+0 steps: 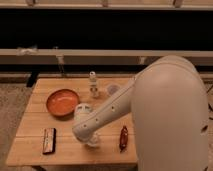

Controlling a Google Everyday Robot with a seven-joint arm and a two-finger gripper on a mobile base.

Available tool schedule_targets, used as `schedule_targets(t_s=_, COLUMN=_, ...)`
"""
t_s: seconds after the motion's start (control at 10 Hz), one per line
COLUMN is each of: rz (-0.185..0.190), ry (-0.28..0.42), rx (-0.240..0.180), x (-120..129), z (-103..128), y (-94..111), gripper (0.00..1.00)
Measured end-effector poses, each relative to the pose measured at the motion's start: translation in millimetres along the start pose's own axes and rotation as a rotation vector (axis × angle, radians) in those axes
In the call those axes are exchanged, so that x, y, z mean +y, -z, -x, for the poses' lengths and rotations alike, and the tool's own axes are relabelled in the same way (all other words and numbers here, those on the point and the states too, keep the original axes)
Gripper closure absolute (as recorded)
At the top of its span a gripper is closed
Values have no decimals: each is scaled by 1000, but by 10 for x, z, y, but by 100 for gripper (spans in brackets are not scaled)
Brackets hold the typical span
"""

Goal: Wipe the white sponge on the table

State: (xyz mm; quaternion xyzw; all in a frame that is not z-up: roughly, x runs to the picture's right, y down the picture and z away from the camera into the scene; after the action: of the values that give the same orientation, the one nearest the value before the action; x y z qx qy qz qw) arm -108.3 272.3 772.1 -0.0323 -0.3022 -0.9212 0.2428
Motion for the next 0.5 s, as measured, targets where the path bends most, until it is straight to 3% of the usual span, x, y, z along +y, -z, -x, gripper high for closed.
schedule_targets(t_s=0.5, rz=2, ry=-5, rx=-1, x=39, z=-22, y=344, gripper=86)
